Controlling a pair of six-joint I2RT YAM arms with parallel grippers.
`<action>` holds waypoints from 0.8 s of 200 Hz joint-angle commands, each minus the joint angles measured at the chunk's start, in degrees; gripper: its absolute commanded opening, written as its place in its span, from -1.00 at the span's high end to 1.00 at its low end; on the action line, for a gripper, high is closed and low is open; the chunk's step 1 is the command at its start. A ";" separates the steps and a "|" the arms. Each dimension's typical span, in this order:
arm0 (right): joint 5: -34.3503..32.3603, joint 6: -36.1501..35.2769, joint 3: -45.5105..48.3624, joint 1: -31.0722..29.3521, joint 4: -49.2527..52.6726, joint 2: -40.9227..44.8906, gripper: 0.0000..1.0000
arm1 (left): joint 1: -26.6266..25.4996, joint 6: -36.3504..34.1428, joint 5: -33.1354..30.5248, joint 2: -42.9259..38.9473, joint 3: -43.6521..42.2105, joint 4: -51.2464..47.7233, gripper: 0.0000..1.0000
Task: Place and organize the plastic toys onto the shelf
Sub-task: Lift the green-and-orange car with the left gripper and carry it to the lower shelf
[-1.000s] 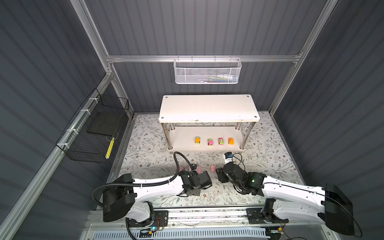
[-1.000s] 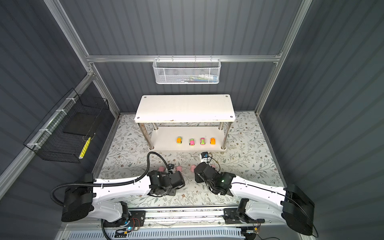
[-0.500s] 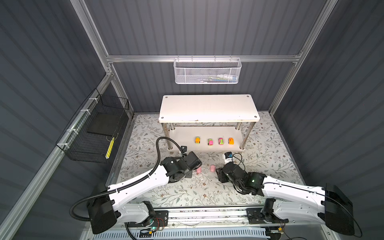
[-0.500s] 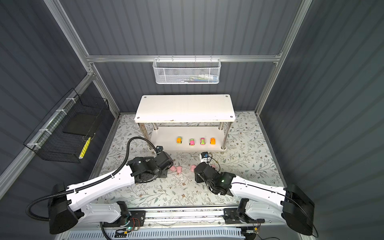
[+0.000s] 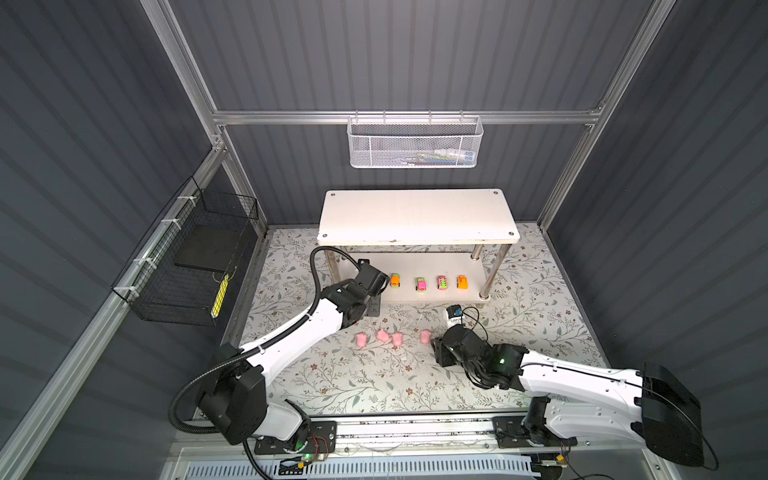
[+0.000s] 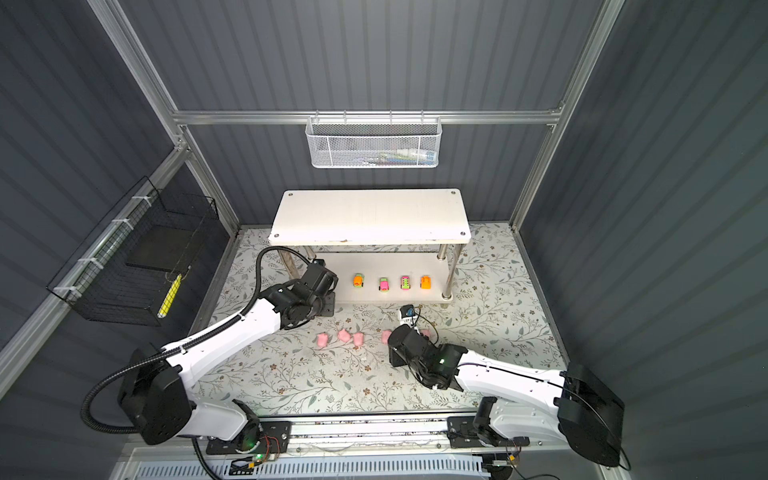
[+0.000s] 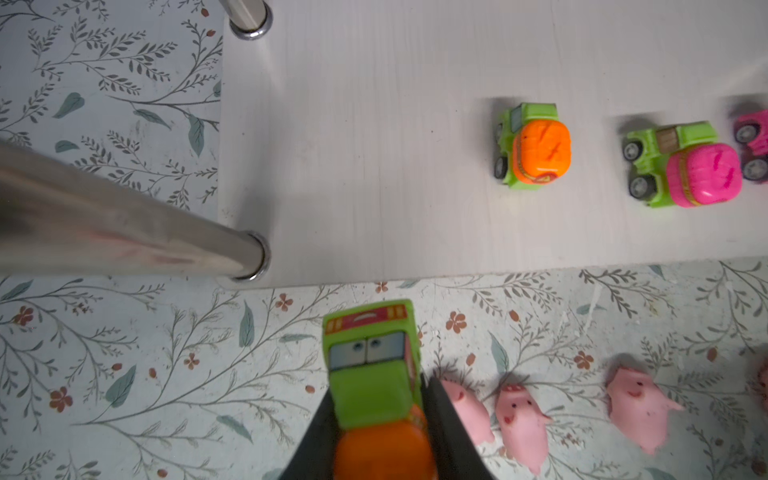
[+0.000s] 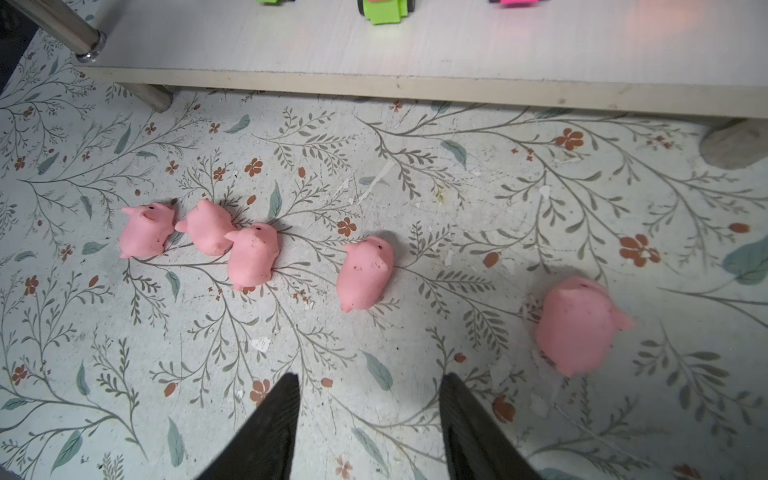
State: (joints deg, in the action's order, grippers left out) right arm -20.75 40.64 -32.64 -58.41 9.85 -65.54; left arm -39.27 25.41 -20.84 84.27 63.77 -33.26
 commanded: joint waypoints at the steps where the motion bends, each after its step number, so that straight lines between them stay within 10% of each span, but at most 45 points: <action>1: 0.06 -0.32 -0.61 0.16 -0.45 -0.19 -0.13 | 0.83 -3.66 2.27 2.25 2.10 4.09 0.51; 160: -1.33 0.30 -0.40 0.20 1.31 -0.02 -0.14 | 6.56 -8.07 3.33 15.38 8.30 9.29 0.47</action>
State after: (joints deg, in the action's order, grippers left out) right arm -20.99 40.69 -32.64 -58.37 9.96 -65.67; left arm -33.52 18.70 -18.31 98.80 69.78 -25.15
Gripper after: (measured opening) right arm 0.569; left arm 0.299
